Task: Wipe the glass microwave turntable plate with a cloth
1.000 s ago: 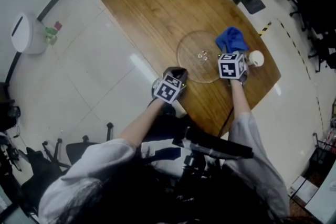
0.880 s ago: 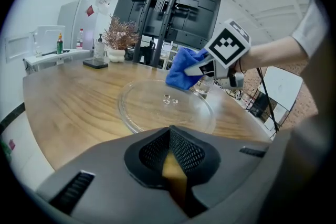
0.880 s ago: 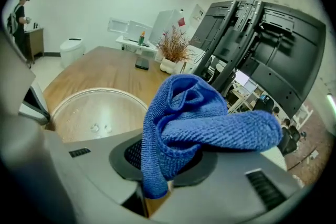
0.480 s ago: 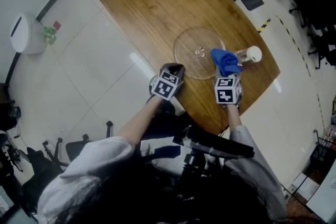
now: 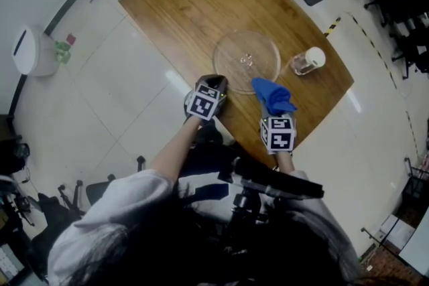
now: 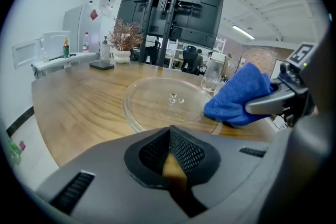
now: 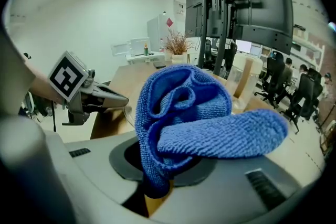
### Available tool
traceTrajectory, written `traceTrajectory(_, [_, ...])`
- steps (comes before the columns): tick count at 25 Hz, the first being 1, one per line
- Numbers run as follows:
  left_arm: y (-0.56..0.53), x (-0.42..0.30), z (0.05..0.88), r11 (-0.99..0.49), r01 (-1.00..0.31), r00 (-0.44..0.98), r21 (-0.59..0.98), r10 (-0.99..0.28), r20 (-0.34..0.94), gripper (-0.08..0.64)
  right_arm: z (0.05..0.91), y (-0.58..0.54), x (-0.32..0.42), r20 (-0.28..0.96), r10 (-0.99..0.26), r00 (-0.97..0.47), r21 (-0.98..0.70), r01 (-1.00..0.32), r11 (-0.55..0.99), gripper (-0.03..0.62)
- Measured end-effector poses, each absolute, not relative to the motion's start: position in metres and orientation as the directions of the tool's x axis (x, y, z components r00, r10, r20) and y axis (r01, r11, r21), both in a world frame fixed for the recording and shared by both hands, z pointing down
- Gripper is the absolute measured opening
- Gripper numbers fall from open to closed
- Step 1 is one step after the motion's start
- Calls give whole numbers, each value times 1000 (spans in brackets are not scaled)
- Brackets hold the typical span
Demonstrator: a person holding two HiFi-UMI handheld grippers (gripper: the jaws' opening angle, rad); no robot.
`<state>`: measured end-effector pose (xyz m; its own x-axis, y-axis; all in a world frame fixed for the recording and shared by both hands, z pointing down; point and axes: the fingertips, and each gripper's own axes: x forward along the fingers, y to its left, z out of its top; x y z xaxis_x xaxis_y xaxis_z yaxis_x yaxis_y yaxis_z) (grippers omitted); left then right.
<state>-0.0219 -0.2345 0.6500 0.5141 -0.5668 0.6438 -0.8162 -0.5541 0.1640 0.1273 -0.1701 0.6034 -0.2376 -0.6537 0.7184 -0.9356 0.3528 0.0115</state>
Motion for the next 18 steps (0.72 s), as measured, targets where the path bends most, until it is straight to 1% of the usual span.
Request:
traceTrajectory(2, [-237, -24, 646, -537, -819, 532, 203, -576, 620, -2, 594, -175, 126, 698, -670, -254, -15, -940, 340, 87])
traceTrajectory(5, [-240, -31, 622, -428, -840, 542, 333, -643, 542, -2, 573, -181, 122, 655, -691, -305, -81, -938, 337, 86])
traceTrajectory(7, [-236, -35, 605, -378, -844, 532, 381, -684, 500, -2, 563, -181, 117, 623, -702, -344, -119, -929, 350, 86])
traceTrajectory(10, [-227, -31, 581, -375, -829, 544, 415, -713, 442, -2, 556, -174, 110, 600, -698, -390, -153, -913, 378, 86])
traceTrajectory(18, [-200, -13, 511, -426, -776, 583, 465, -767, 270, -2, 535, -158, 98, 538, -675, -504, -241, -860, 449, 86])
